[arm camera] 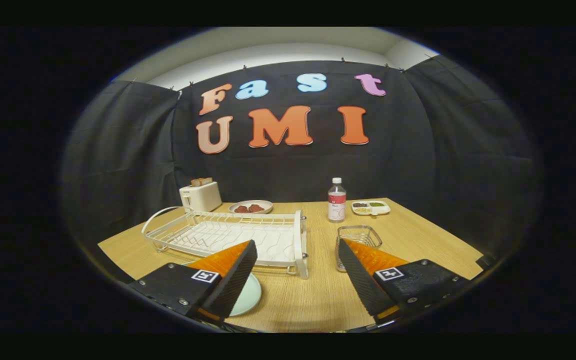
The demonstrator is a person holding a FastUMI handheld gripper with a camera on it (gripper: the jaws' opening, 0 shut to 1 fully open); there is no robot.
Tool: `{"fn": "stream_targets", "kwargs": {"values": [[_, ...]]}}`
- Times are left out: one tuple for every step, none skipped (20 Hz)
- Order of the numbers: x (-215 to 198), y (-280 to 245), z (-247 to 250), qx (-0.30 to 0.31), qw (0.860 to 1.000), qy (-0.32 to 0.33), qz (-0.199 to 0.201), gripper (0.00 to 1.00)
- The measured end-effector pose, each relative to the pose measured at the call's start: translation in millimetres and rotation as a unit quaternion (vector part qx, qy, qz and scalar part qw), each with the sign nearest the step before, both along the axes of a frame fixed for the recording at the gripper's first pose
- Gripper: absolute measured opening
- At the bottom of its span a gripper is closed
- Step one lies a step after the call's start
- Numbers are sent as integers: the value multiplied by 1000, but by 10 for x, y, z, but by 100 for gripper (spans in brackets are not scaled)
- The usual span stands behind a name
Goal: Take the plate from the dish rack, then take the spoon from the basket and place it into the plate.
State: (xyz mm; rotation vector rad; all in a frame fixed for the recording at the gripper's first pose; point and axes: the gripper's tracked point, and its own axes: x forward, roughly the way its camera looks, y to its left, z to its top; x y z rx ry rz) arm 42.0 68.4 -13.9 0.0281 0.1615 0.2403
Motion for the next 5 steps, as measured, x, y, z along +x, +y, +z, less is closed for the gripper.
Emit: {"fn": "stream_targets", "kwargs": {"values": [[2, -12, -10, 0, 1000, 1, -1, 98], [-7, -18, -26, -1, 1000, 2, -2, 98], [2, -26, -34, -1, 1000, 2, -3, 98], [20, -23, -41, -2, 1000, 2, -5, 98], [23, -39, -35, -1, 1000, 2, -6, 98]]}}
